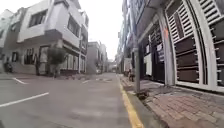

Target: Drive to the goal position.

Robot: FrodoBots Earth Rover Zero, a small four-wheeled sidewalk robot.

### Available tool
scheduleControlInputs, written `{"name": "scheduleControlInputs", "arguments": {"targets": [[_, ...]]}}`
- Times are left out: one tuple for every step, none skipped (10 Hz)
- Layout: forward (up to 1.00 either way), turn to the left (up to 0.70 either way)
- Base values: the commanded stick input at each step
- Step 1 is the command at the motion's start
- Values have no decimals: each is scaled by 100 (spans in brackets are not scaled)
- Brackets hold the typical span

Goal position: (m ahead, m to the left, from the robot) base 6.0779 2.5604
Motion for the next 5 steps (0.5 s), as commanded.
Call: {"name": "scheduleControlInputs", "arguments": {"targets": [[47, 1], [47, 1], [47, 1], [47, 1], [47, 1]]}}
